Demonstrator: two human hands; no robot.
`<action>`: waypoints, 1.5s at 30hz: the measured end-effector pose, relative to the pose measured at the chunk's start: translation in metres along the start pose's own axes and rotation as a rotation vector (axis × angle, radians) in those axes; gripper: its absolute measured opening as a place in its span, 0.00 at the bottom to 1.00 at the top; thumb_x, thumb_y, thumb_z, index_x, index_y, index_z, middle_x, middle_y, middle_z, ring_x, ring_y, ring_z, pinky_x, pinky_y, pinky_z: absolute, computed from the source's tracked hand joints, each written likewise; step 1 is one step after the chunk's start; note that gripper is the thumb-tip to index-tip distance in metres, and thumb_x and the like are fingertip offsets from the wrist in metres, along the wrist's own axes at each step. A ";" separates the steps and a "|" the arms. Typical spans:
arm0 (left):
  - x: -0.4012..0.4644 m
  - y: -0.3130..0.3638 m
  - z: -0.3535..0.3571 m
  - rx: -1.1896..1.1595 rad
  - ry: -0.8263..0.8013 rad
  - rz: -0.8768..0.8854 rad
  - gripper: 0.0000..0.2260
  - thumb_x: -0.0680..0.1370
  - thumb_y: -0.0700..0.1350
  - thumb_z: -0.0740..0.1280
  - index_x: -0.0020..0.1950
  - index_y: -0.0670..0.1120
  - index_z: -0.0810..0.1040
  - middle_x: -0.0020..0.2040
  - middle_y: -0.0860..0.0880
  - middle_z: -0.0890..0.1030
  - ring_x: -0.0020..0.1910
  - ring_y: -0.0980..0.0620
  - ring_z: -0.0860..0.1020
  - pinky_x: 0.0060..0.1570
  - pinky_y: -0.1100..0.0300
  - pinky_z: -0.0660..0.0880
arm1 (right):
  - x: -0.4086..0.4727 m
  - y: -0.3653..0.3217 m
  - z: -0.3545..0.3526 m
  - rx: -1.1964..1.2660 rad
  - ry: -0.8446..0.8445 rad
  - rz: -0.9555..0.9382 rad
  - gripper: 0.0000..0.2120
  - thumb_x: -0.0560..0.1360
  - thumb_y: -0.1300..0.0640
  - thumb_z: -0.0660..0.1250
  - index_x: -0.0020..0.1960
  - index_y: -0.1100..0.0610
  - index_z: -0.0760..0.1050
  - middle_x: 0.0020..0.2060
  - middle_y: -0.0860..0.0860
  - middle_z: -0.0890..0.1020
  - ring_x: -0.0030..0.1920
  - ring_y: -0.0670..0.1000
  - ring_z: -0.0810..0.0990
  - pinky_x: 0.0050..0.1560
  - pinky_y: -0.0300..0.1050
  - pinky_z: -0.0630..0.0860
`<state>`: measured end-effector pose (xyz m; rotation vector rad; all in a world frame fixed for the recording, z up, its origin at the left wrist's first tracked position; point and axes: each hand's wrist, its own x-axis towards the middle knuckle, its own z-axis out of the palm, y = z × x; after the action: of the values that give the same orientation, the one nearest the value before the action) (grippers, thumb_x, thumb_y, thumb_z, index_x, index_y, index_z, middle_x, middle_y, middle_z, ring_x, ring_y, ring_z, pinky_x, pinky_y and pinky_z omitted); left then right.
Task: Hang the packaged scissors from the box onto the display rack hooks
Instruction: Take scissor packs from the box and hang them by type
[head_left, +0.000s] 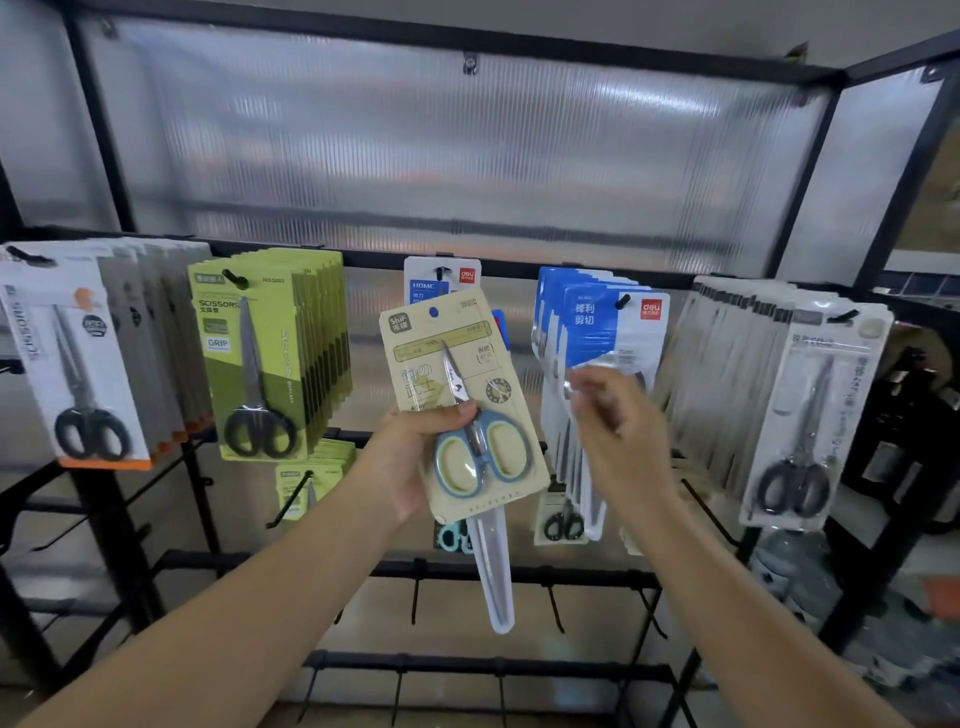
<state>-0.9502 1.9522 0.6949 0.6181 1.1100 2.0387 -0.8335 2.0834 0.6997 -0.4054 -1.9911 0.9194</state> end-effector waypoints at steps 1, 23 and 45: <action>0.000 0.000 0.003 -0.002 -0.006 -0.007 0.24 0.66 0.36 0.66 0.63 0.38 0.73 0.47 0.42 0.82 0.41 0.45 0.82 0.39 0.54 0.79 | -0.004 -0.003 0.006 0.047 -0.165 0.080 0.05 0.78 0.60 0.61 0.49 0.53 0.75 0.47 0.47 0.80 0.48 0.46 0.79 0.48 0.33 0.76; -0.003 -0.012 0.027 0.089 -0.017 0.127 0.16 0.61 0.32 0.70 0.47 0.42 0.82 0.48 0.41 0.84 0.45 0.43 0.84 0.36 0.56 0.80 | 0.001 -0.008 -0.012 0.426 0.009 0.223 0.06 0.72 0.63 0.69 0.37 0.57 0.75 0.35 0.49 0.85 0.37 0.47 0.84 0.37 0.39 0.80; -0.036 -0.040 -0.079 0.251 0.480 -0.104 0.16 0.67 0.28 0.70 0.52 0.39 0.80 0.47 0.40 0.84 0.44 0.42 0.82 0.45 0.52 0.77 | -0.031 0.068 -0.008 0.125 0.068 0.283 0.04 0.76 0.62 0.65 0.43 0.58 0.71 0.39 0.56 0.81 0.41 0.54 0.79 0.42 0.42 0.75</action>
<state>-0.9676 1.8987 0.6183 0.1787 1.6569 2.0261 -0.8138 2.1145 0.6335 -0.6498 -1.8322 1.1827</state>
